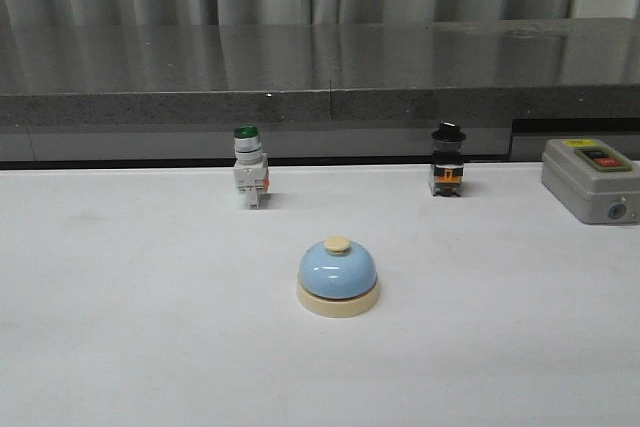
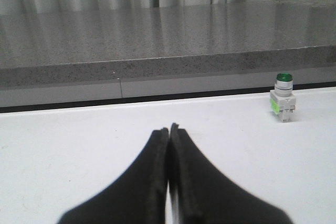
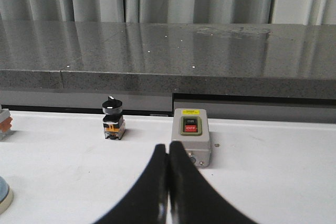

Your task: Place and press bell with both arms

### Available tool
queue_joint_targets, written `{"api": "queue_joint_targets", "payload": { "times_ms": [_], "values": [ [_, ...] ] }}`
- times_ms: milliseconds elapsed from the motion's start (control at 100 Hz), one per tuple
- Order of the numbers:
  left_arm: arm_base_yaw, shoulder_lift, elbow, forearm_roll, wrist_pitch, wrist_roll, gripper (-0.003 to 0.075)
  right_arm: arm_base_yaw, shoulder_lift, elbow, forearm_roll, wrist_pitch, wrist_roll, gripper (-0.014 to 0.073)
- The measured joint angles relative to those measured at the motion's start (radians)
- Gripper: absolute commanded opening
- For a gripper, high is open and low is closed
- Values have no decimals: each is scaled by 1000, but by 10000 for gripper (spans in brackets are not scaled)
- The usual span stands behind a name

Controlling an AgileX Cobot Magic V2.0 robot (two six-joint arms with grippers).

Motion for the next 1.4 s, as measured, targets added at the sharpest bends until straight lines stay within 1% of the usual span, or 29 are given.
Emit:
{"api": "queue_joint_targets", "payload": {
  "times_ms": [40, 240, 630, 1400],
  "values": [
    [10, -18, 0, 0, 11, 0, -20, 0, 0, 0, 0, 0, 0, -60],
    [51, -28, 0, 0, -28, -4, -20, 0, 0, 0, 0, 0, 0, -60],
    [50, -28, 0, 0, -59, -4, -20, 0, 0, 0, 0, 0, 0, -60],
    [51, -28, 0, 0, -61, -4, -20, 0, 0, 0, 0, 0, 0, -60]
  ]
}}
